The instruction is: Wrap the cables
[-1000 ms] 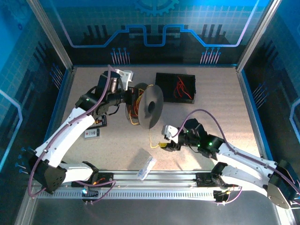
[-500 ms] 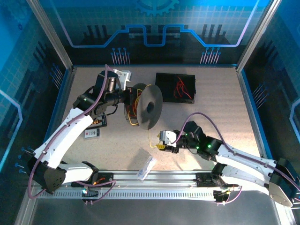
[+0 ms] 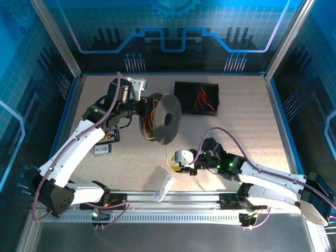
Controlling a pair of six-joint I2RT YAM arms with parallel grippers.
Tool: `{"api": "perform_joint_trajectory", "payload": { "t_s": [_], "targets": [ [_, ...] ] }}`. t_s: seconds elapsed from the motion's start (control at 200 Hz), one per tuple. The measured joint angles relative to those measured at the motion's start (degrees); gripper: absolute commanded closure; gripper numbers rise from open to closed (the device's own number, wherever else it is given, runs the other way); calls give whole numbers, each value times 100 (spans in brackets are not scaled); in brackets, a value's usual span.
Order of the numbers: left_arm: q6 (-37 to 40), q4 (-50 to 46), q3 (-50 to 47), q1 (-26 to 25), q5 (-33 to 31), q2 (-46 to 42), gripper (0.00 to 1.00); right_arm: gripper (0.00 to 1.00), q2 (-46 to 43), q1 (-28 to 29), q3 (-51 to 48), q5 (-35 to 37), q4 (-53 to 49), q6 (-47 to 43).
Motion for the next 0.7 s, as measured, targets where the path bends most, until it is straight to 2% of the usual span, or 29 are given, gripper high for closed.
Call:
{"api": "perform_joint_trajectory", "payload": {
  "t_s": [0.085, 0.215, 0.34, 0.515, 0.701],
  "targets": [
    [-33, 0, 0, 0, -9, 31, 100, 100, 0, 11, 0, -2, 4, -13],
    [-48, 37, -2, 11, -153, 39, 100, 100, 0, 44, 35, 22, -15, 170],
    [-48, 109, -2, 9, -667, 94, 100, 100, 31, 179, 393, 291, -243, 717],
    [-17, 295, -2, -98, -1770, 483, 100, 100, 601, 343, 1777, 688, -1029, 1952],
    [376, 623, -94, -542, -2682, 977, 100, 100, 1198, 380, 3084, 1438, -2135, 2894]
  ]
}}
